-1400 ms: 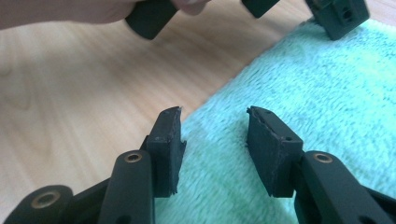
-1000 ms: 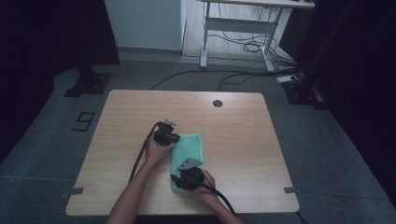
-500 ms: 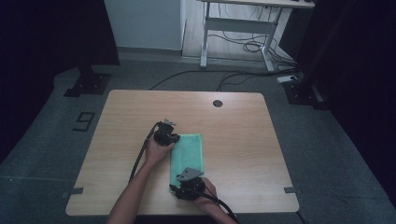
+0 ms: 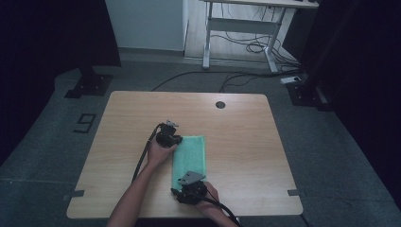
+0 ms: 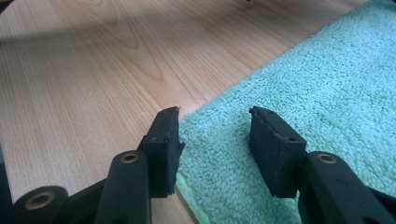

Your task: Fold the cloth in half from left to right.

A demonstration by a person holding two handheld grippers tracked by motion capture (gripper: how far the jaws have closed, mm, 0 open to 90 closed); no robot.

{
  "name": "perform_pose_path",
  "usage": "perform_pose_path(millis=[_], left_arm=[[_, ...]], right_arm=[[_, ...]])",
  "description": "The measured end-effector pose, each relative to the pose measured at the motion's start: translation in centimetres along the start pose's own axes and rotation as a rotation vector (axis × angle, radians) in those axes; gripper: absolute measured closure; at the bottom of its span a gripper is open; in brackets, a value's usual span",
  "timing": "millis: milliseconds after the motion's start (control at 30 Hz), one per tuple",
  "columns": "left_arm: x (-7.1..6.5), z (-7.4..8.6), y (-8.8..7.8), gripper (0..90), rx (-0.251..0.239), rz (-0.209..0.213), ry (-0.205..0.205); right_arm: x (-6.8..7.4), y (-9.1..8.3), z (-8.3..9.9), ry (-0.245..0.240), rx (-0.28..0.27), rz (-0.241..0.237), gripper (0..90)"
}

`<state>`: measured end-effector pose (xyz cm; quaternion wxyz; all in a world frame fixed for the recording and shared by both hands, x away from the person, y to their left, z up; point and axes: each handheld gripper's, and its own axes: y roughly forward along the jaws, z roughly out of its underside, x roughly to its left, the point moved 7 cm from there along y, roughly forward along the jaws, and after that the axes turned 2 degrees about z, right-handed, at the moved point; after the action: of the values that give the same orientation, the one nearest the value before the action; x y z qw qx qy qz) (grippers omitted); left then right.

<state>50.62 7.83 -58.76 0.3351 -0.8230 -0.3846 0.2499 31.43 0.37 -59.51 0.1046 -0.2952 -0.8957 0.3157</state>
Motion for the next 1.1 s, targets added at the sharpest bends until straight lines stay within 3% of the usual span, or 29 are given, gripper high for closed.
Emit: perform_pose_path(millis=[333, 467, 567, 667, 833, 900, 1100], left_arm=[[-0.1, -0.2, 0.2, 81.2, 0.001, -0.006, 0.015], [-0.4, -0.2, 0.0, 77.1, 0.001, -0.018, 0.03], [-0.9, -0.5, -1.0, 73.8, -0.029, -0.008, 0.038], [-1.0, -0.7, -1.7, 70.2, -0.042, 0.0, 0.037], [-1.0, -1.2, -3.8, 63.4, -0.089, 0.024, 0.018], [-1.0, -1.2, -4.5, 56.2, -0.101, 0.01, 0.029], [-0.9, -0.8, -5.3, 48.2, -0.114, 0.01, 0.03]], right_arm=[[0.1, 0.3, -0.3, 0.021, 0.003, 0.001, 52.4], [0.0, 0.2, -0.3, 0.052, -0.007, -0.024, 50.9], [-0.3, -0.1, -0.3, 0.084, -0.018, -0.043, 48.8], [-0.7, -0.5, -0.4, 0.086, -0.031, -0.03, 48.0], [-2.2, -2.2, -0.9, 0.122, -0.088, -0.012, 47.1], [-3.6, -3.1, -1.2, 0.137, -0.111, 0.014, 46.6], [-5.9, -3.8, -1.5, 0.165, -0.119, 0.046, 45.8]])
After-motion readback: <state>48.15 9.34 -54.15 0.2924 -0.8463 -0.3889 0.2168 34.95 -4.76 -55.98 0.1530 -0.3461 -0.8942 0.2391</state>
